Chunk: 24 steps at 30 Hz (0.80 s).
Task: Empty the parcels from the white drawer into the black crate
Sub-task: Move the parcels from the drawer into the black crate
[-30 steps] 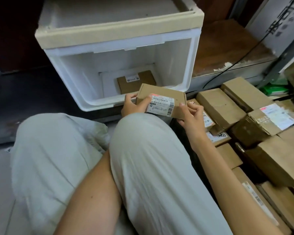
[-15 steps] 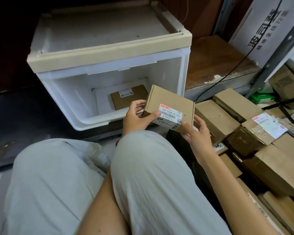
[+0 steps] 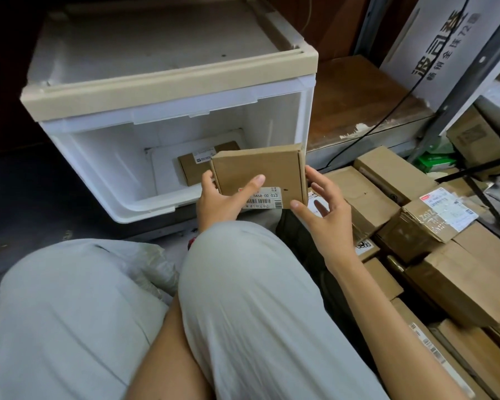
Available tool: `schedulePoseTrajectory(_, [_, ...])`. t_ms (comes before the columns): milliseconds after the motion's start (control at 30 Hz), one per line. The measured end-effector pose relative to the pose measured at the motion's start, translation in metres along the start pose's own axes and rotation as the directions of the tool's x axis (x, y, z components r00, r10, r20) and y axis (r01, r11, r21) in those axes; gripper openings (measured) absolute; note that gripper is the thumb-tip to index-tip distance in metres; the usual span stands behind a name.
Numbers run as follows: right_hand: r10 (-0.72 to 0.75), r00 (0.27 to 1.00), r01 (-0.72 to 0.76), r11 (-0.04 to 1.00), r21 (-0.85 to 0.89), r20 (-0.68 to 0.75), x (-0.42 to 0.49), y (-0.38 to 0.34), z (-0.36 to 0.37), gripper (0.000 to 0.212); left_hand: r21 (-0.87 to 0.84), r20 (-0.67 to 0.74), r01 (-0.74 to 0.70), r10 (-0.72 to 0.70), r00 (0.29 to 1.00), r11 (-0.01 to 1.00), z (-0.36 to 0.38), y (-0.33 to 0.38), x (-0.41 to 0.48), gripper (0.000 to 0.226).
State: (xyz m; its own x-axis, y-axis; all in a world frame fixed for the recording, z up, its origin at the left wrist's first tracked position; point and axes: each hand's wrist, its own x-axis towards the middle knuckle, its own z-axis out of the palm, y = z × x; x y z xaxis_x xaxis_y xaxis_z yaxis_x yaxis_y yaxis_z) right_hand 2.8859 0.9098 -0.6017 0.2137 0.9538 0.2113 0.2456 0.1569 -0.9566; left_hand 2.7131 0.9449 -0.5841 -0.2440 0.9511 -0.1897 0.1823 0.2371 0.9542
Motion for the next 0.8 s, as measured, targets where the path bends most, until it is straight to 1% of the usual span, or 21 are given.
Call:
schedulePoseTrajectory(100, [-0.005, 1.000, 0.005, 1.000, -0.008, -0.001, 0.0000, -0.0017, 0.0004, 0.055, 0.005, 0.015, -0.012, 0.012, 1.000, 1.000, -0.0010, 0.0018, -0.0037, 0.094])
schedulePoseTrajectory(233, [0.066, 0.998, -0.065, 0.994, 0.092, -0.002, -0.0018, -0.0066, 0.0015, 0.046, -0.022, 0.004, 0.012, -0.012, 1.000, 1.000, -0.0001, 0.0043, -0.0045, 0.073])
schedulePoseTrajectory(267, [0.085, 0.996, -0.085, 0.991, 0.099, -0.002, -0.0019, -0.0072, 0.0025, 0.045, -0.033, -0.001, 0.021, -0.021, 1.000, 0.999, -0.0001, 0.0041, -0.0035, 0.071])
schedulePoseTrajectory(367, [0.126, 0.992, -0.126, 0.988, 0.085, -0.004, -0.0013, -0.0080, 0.0050, 0.044, -0.035, 0.000, 0.046, -0.046, 0.999, 0.998, -0.0002, 0.0037, -0.0018, 0.063])
schedulePoseTrajectory(433, [0.153, 0.988, -0.154, 0.980, 0.127, 0.011, -0.0004, -0.0085, 0.0053, 0.045, -0.051, -0.003, 0.054, -0.054, 0.999, 0.997, 0.0000, 0.0021, 0.0004, 0.053])
schedulePoseTrajectory(500, [0.193, 0.980, -0.197, 0.963, 0.181, 0.039, 0.0001, -0.0081, 0.0059, 0.047, -0.058, -0.004, 0.061, -0.062, 0.998, 0.996, 0.0001, 0.0002, 0.0017, 0.048])
schedulePoseTrajectory(567, [0.248, 0.967, -0.256, 0.937, 0.237, 0.061, -0.0006, -0.0072, 0.0071, 0.045, -0.036, -0.009, 0.043, -0.044, 0.999, 0.998, 0.0006, -0.0004, 0.0008, 0.048])
schedulePoseTrajectory(633, [0.300, 0.953, -0.302, 0.910, 0.286, 0.052, -0.0018, -0.0051, 0.0071, 0.042, -0.001, -0.001, -0.011, 0.011, 1.000, 1.000, 0.0010, -0.0004, -0.0002, 0.050])
schedulePoseTrajectory(733, [0.355, 0.935, -0.340, 0.878, 0.336, 0.018, -0.0018, -0.0024, 0.0024, 0.034, 0.013, 0.042, -0.083, 0.082, 0.996, 0.996, 0.0017, -0.0001, 0.0001, 0.063])
schedulePoseTrajectory(800, [0.373, 0.928, -0.356, 0.874, 0.332, 0.012, -0.0013, -0.0006, -0.0011, 0.033, 0.009, 0.063, -0.109, 0.109, 0.992, 0.994, 0.0025, 0.0005, 0.0000, 0.074])
